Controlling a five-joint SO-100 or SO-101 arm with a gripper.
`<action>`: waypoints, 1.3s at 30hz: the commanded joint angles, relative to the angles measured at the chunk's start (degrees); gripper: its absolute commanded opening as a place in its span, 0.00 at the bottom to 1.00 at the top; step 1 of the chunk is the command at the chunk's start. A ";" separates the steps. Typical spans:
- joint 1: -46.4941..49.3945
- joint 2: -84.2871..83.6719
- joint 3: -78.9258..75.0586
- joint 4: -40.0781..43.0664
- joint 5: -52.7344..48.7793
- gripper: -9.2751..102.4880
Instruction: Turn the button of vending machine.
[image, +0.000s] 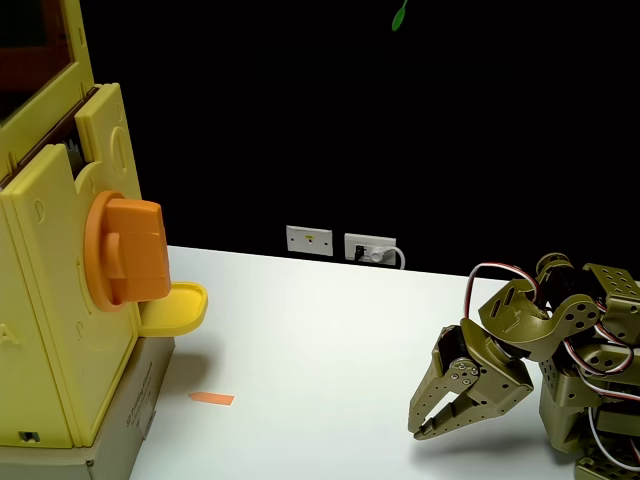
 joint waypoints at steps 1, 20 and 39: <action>3.69 8.00 2.46 -0.09 2.02 0.07; 1.85 6.06 1.41 -4.48 1.58 0.09; 1.32 -24.61 -41.48 -33.93 -14.94 0.08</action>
